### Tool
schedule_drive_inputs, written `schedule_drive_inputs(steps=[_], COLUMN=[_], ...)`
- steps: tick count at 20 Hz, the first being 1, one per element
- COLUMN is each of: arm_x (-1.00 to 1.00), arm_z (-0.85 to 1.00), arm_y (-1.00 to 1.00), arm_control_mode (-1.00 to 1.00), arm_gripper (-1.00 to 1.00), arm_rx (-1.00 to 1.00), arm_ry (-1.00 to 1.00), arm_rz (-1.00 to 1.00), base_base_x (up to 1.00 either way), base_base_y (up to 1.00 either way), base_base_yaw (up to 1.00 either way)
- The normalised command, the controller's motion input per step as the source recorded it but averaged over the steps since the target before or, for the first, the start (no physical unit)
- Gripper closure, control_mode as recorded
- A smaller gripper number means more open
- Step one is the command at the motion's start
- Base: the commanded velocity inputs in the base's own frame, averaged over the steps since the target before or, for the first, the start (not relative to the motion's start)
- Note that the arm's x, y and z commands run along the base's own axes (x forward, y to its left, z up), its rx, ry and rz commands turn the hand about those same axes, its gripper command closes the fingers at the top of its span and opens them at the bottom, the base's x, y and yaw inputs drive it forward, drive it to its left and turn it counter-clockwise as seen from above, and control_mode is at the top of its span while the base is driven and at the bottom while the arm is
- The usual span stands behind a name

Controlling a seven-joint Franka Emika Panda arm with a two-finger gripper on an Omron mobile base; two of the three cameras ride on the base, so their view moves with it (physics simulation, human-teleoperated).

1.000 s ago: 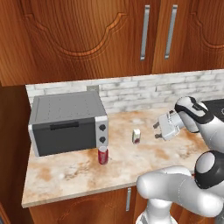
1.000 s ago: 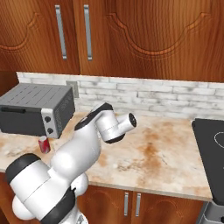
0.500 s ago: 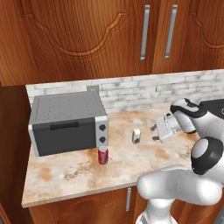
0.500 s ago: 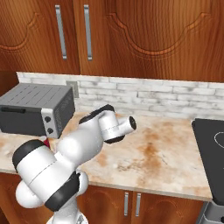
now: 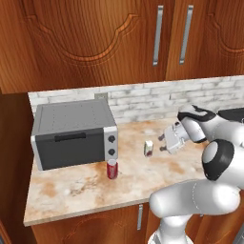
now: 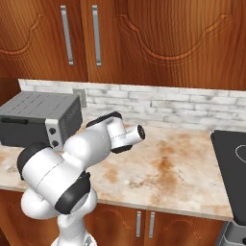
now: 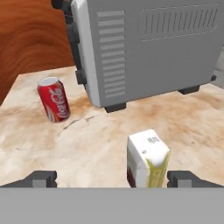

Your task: Move the drinks to the dining counter.

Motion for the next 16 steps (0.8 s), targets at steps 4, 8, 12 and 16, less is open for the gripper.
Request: schedule_drive_inputs(steps=[4,8,12,16], arm_x=[0.31,0.25,0.26,0.10], arm_z=[-0.08,-0.12,-0.21,-0.22], arm_y=[0.03,0.00,0.00,0.00], arm_control_mode=[-1.00,-1.00,-1.00,-1.00], arm_gripper=[-1.00,-1.00,-1.00,-1.00], arm_rx=[0.00,0.00,0.00,0.00], arm_ry=[0.00,0.00,0.00,0.00], arm_rz=[0.00,0.00,0.00,0.00], base_base_x=[0.00,0.00,0.00,0.00], base_base_y=[0.00,0.00,0.00,0.00], base_base_yaw=[0.00,0.00,0.00,0.00])
